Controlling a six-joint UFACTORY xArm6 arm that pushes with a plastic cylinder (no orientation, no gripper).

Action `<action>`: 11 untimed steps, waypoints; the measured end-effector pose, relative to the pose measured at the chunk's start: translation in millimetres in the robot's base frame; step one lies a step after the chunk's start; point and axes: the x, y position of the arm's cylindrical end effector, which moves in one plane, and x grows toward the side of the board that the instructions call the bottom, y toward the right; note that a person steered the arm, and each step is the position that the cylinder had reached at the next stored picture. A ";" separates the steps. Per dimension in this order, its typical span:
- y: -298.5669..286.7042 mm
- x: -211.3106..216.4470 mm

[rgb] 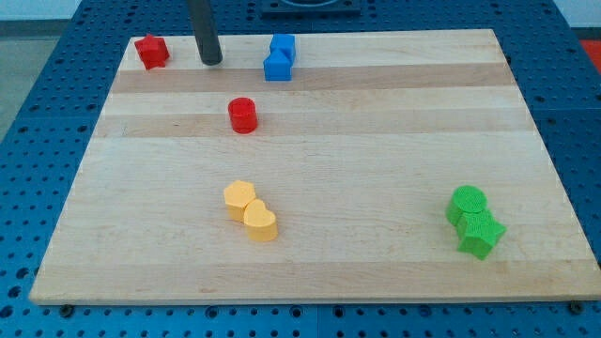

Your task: Separate the blue blocks

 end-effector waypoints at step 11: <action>336.1 88.2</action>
